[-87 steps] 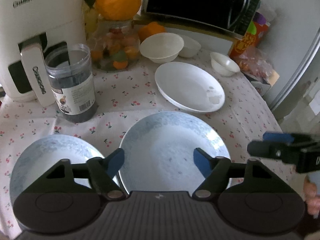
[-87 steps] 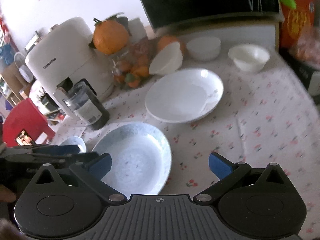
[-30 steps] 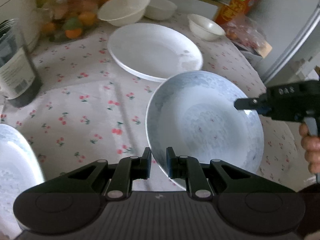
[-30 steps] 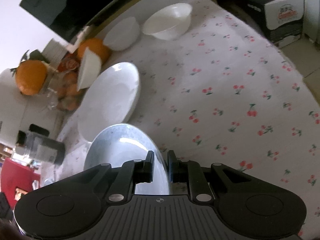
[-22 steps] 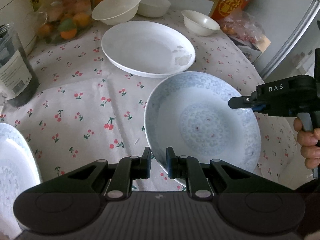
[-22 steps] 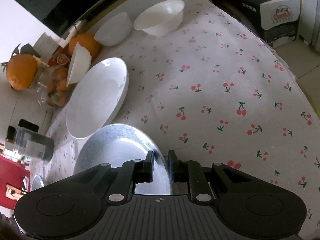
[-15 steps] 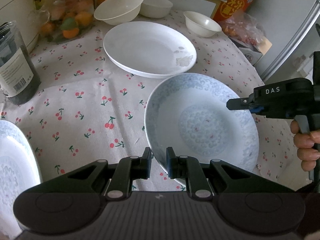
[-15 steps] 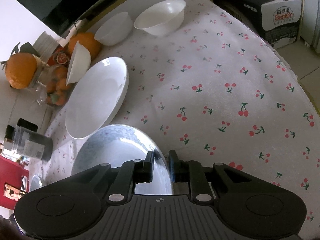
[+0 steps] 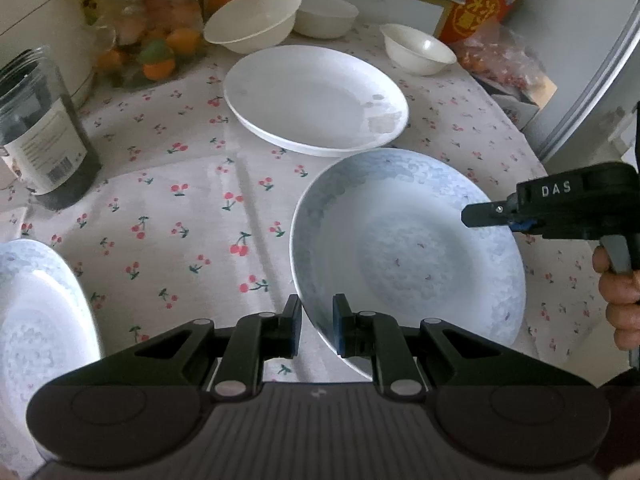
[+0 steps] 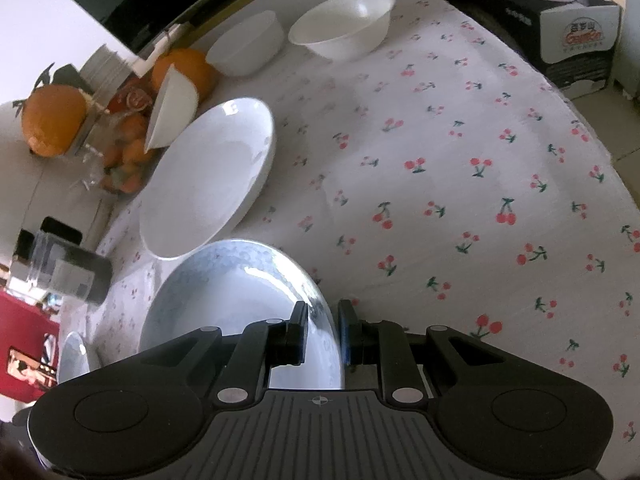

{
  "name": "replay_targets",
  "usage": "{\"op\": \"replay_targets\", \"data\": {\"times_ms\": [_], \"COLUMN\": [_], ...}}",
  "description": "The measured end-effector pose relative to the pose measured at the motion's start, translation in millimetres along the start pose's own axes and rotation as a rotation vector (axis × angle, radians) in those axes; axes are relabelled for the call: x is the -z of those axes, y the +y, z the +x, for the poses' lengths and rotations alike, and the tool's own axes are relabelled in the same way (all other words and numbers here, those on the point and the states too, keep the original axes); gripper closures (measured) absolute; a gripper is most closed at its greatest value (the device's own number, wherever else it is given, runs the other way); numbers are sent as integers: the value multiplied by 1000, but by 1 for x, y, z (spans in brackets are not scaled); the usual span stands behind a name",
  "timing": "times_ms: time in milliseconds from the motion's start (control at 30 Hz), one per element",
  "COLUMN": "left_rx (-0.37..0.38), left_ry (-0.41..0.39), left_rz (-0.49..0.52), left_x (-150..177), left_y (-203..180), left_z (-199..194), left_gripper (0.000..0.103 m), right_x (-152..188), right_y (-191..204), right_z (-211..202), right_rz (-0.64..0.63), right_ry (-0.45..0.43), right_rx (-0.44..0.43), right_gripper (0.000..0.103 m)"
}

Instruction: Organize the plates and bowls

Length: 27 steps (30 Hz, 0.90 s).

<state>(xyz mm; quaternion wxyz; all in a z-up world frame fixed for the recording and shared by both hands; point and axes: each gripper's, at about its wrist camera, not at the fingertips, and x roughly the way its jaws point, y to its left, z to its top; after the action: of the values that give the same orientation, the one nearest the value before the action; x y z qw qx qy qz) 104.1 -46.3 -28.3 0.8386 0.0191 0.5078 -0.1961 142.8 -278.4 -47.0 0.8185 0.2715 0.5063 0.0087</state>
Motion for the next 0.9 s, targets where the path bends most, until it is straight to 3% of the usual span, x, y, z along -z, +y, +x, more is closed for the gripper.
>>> {"op": "replay_targets", "data": {"times_ms": [333,433,500,567,700,900], "left_rx": [-9,17,7,-1,-6,-46], "left_ry": [1,2,-5,-30,-73,-148], "left_rz": [31,51,49,54,45,11], "left_x": [2,3,3,5,11,21], "left_y": [-3,-5,-5,-2,7,24], "left_z": [-1,-4,-8,-14,-29,-49], "left_gripper": [87,67,38,32,11,3], "right_x": [0,0,0,1,5,14], "right_y": [3,5,6,9,20,39], "right_z": [0,-1,-6,-11,-20,-33], "right_rz": [-23,-29,-32,-46,-97,-134], "right_ry": [7,23,10,-11,-44,-146], "right_rx": [12,-2,-1,4,10,23], "right_gripper": [85,73,39,26,16,11]}}
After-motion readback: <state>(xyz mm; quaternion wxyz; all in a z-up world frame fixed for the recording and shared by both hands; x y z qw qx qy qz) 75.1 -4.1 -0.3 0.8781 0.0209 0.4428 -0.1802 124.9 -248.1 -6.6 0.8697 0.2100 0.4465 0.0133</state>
